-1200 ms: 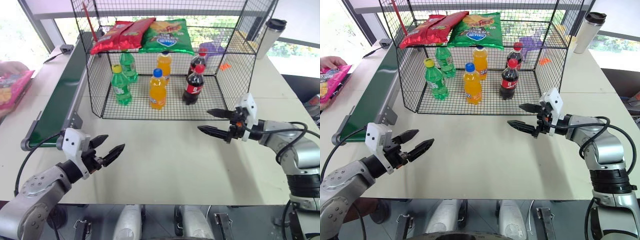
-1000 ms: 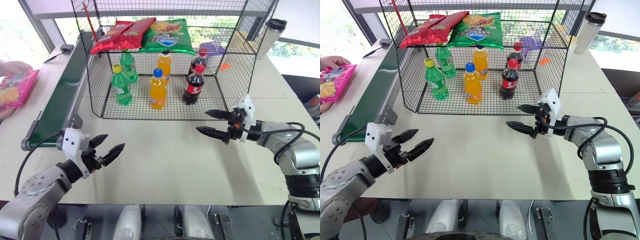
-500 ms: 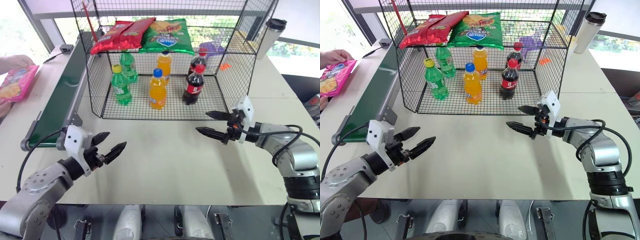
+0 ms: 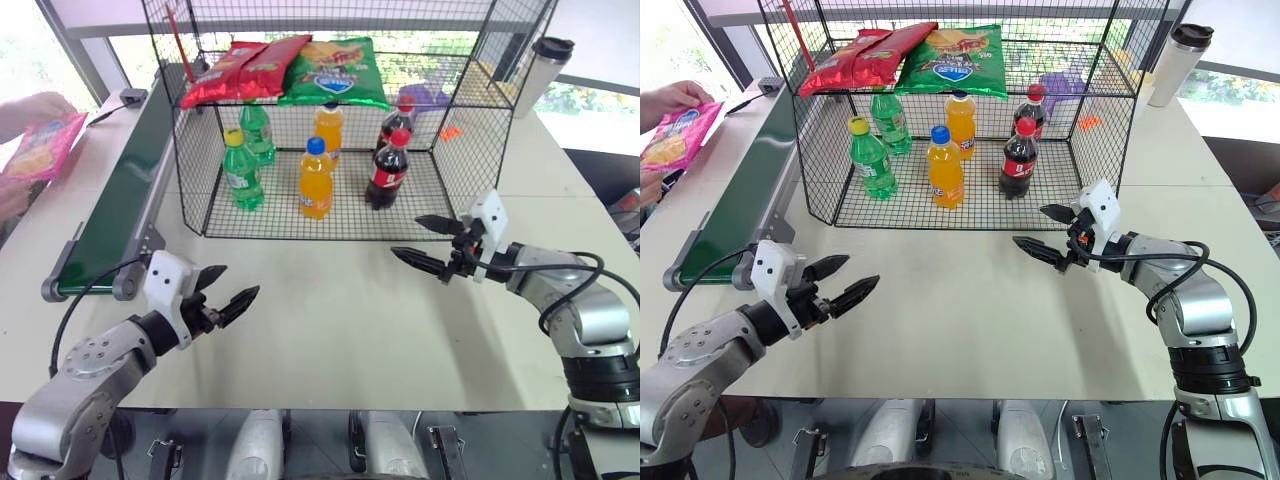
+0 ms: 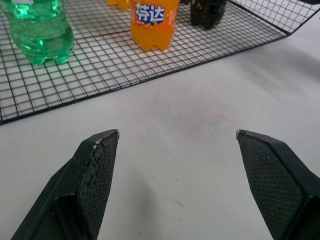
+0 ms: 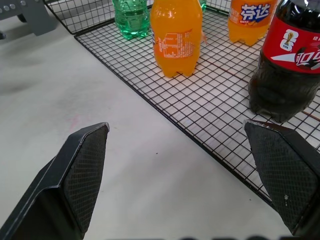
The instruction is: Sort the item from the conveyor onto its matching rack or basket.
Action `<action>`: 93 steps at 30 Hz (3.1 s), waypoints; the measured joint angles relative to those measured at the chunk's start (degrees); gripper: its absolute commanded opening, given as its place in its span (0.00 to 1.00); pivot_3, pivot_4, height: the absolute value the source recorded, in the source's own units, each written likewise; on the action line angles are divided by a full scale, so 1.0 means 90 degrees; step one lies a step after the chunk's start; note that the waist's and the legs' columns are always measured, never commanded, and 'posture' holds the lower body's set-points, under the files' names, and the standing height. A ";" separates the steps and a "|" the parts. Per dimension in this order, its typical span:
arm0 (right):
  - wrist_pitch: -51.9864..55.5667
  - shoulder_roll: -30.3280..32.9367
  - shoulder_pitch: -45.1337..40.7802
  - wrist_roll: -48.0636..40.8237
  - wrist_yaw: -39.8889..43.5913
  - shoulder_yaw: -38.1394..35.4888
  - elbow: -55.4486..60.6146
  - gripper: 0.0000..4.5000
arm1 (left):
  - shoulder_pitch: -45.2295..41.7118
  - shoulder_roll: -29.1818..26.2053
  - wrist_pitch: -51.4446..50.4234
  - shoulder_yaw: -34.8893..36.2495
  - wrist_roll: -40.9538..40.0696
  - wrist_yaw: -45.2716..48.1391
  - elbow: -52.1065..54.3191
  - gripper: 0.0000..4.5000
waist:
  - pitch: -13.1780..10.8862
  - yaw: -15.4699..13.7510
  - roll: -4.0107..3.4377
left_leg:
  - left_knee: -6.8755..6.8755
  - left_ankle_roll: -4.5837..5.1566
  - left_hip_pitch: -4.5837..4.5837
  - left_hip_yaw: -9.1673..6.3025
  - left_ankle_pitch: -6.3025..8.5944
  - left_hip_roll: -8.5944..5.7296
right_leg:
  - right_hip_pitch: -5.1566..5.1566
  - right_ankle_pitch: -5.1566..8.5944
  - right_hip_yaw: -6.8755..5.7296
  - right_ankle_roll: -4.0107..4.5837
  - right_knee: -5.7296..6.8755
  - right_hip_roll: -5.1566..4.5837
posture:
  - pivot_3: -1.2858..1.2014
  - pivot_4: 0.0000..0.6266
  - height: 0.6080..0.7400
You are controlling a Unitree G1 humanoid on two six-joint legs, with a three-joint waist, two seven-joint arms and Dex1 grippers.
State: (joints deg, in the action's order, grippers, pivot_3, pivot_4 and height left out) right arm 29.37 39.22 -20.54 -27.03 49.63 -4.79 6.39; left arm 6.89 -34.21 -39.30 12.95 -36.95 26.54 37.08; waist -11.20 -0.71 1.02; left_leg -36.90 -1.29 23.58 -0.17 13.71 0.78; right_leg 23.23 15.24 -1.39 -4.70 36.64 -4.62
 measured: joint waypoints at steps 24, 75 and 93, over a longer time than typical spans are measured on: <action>-0.0085 -0.0237 -0.0109 0.0300 -0.0027 0.0160 -0.0129 0.99 | -0.0049 0.0059 0.0002 0.0002 0.0139 -0.0064 -0.0113 0.87 | 0.0000 0.0000 0.0000 | -0.0001 0.0000 0.0000 0.0000 0.0000 0.0000 | -0.0001 -0.0001 0.0000 -0.0002 0.0001 0.0003 | 0.52 0.24 1.00; 0.0821 -0.0982 -0.2226 -0.0385 0.1880 0.0978 -0.1483 0.99 | 0.3664 -0.0427 0.5220 0.3920 0.7095 0.0612 -0.0269 0.87 | 0.0008 0.0162 -0.0010 | 0.0084 0.0010 -0.0009 0.0052 0.0006 0.0021 | 0.0032 -0.0010 0.0024 0.0023 -0.0049 -0.0018 | 0.52 0.24 1.00; 0.0809 -0.0982 -0.2101 -0.0273 0.1640 0.0971 -0.1415 0.99 | 0.3444 -0.0320 0.5422 0.3416 0.7429 0.0354 -0.0824 0.87 | 0.0009 0.0167 -0.0009 | 0.0080 0.0010 -0.0010 0.0053 0.0006 0.0021 | 0.0030 -0.0013 0.0017 0.0017 -0.0045 -0.0014 | 0.52 0.24 1.00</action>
State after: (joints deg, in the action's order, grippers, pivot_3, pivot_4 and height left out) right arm 36.65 30.39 -39.45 -29.49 64.39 3.95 -6.34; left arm 37.89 -37.09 9.49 43.70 29.91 29.72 29.67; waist -11.12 0.79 0.94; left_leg -36.18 -1.20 23.49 0.31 13.76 0.96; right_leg 23.50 15.12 -1.24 -4.54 36.23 -4.74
